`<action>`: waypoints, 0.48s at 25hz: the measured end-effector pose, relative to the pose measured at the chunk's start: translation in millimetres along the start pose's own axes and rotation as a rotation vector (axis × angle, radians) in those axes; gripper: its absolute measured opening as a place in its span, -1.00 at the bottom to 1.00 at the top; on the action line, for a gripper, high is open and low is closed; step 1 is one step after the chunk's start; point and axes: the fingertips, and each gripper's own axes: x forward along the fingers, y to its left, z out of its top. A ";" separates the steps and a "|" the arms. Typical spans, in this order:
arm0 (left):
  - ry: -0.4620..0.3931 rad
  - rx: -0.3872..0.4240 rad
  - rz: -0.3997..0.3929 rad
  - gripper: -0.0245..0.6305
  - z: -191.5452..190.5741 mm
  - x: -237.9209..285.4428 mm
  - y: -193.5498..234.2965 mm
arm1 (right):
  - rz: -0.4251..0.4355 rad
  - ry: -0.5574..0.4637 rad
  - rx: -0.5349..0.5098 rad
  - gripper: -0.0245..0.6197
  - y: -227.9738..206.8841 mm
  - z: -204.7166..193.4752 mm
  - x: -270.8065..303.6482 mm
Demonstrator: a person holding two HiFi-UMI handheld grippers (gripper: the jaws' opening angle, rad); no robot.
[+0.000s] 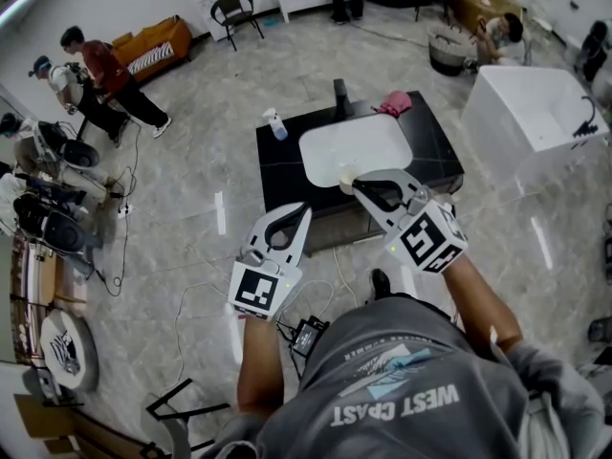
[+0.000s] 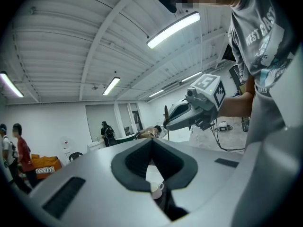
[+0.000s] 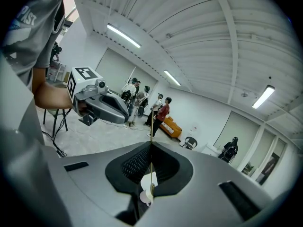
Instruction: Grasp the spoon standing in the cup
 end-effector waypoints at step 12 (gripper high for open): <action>0.010 -0.006 -0.004 -0.92 -1.9 7.4 -10.6 | 0.003 0.000 0.017 -0.82 -3.6 -8.4 -7.7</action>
